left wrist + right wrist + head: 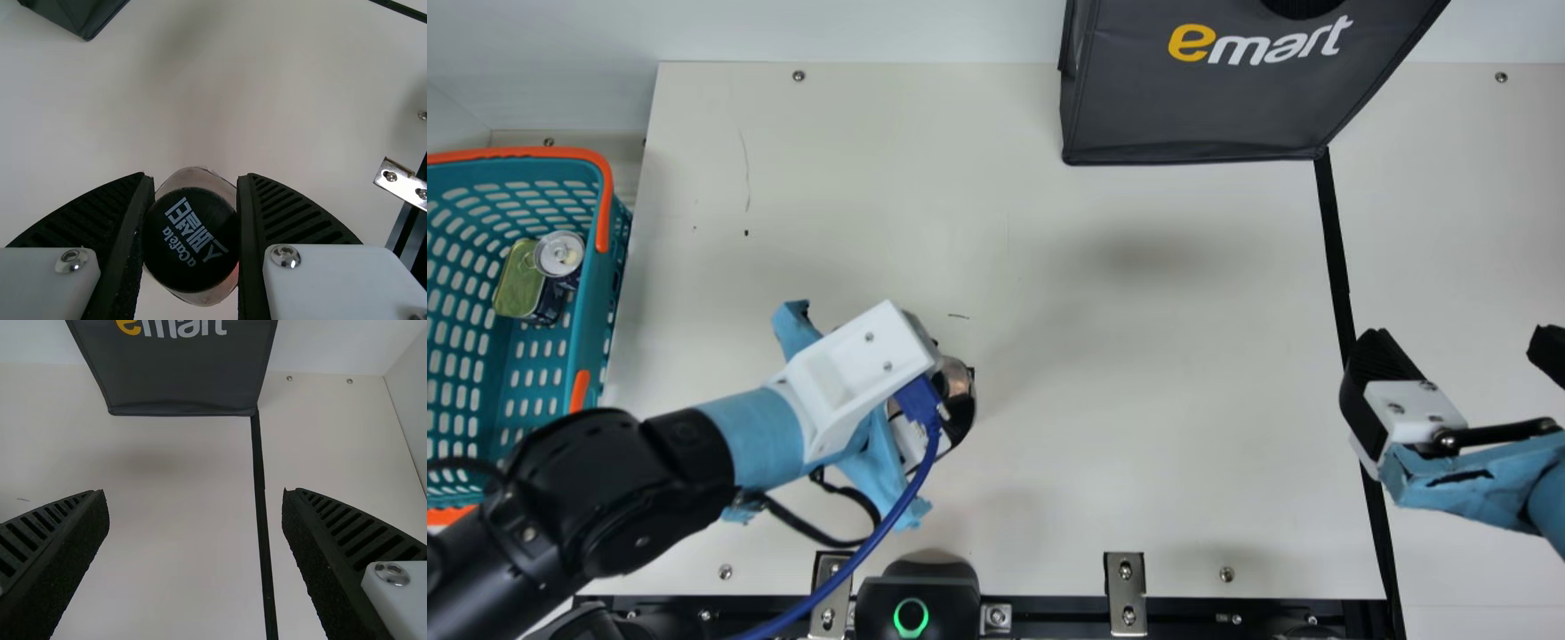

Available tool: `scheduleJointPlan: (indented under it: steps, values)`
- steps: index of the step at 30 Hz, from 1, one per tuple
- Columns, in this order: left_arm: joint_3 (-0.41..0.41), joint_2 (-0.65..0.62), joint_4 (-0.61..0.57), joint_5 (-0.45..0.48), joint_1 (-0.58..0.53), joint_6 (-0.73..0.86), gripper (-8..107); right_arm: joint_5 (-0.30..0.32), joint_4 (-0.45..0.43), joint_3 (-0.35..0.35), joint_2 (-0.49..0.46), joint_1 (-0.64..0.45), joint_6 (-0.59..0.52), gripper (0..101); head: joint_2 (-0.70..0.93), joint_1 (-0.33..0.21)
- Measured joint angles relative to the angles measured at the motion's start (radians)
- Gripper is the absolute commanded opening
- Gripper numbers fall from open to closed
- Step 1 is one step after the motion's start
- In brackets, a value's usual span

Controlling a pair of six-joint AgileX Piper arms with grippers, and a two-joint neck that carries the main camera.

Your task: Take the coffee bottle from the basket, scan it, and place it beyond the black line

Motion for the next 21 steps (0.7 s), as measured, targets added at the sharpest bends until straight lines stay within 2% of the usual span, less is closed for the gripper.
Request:
scheduleJointPlan:
  steps: [21]
  values:
    - [-0.166, 0.241, -0.067, -0.088, 0.024, 0.092, 10, 0.000, 0.000, 0.000, 0.000, 0.000, 0.000, 91, 0.000, 0.000]
